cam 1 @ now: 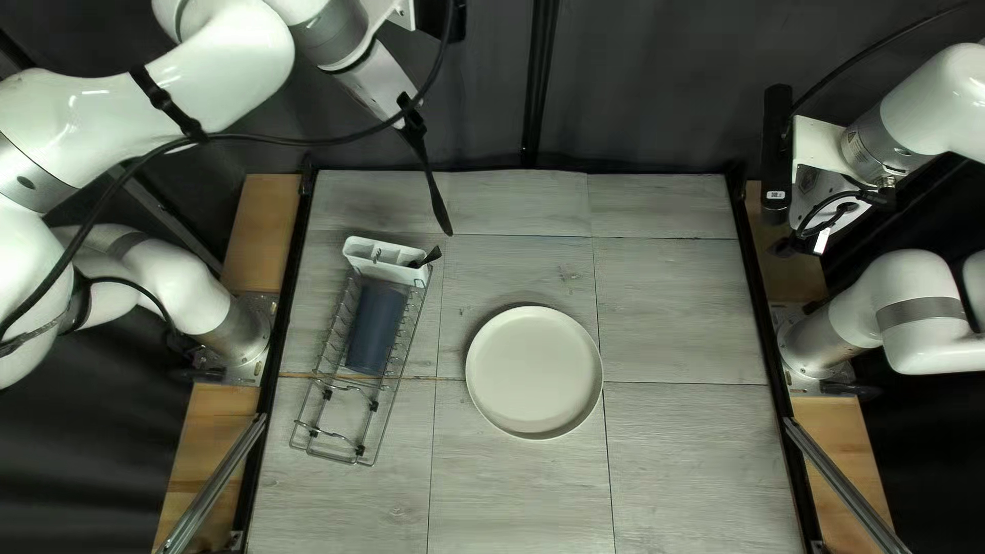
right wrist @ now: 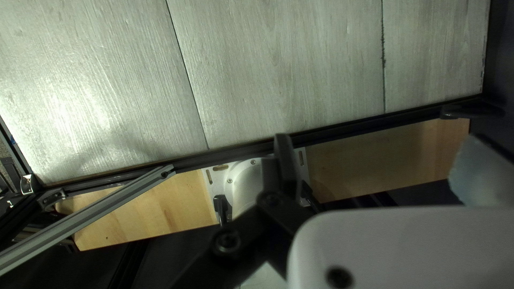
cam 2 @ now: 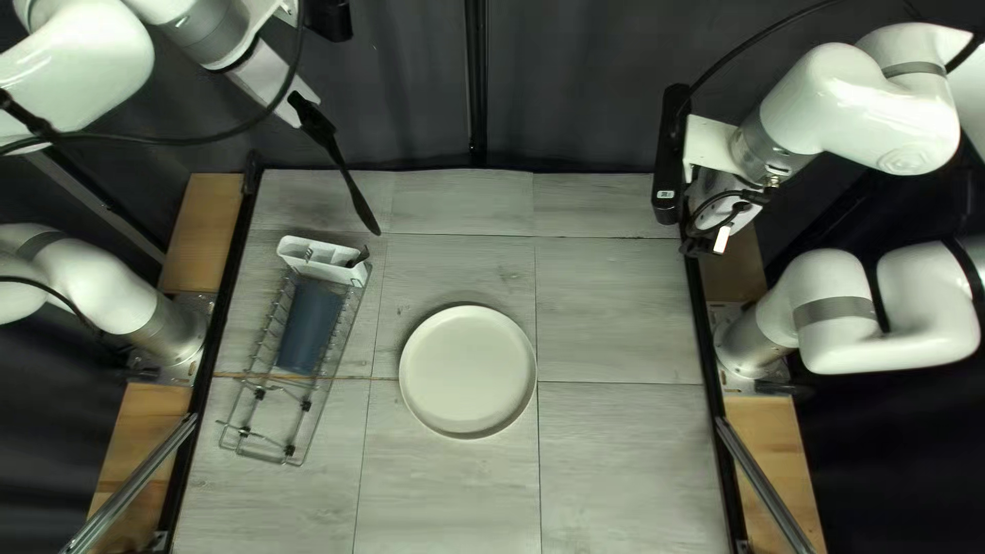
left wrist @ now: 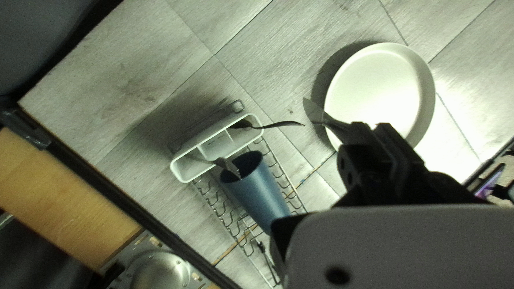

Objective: Pick up and place plate onto table. Place down one fork to the left of the plate. Place spoon and knife to the right of the plate. Place cup above the knife and spoon

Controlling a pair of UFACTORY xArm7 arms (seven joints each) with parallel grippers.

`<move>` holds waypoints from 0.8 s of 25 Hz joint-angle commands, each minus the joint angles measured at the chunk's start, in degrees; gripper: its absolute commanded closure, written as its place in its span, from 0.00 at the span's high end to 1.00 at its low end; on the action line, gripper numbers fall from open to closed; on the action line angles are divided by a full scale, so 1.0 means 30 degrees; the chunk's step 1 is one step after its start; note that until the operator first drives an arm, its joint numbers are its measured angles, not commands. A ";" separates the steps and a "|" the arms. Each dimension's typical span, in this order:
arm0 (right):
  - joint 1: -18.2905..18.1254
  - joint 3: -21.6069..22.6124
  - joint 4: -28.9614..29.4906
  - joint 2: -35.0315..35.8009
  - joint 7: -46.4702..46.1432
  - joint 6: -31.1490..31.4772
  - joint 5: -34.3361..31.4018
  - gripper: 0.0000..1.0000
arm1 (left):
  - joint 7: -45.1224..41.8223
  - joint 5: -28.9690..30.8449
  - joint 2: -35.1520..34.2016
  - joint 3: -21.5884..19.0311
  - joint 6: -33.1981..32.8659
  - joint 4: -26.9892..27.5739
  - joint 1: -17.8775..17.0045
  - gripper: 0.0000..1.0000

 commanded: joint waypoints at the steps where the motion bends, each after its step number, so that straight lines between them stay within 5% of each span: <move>1: 0.0000 0.0000 0.0000 0.0000 0.0000 0.0000 0.0000 1.00 | -0.0165 -0.0558 0.0065 -0.0111 -0.0146 0.0114 -0.0237 0.00; 20: 0.0000 0.0000 0.0000 0.0000 0.0000 0.0000 0.0000 1.00 | -0.0106 -0.2856 0.2360 -0.2305 -0.1687 0.0391 -0.1488 0.00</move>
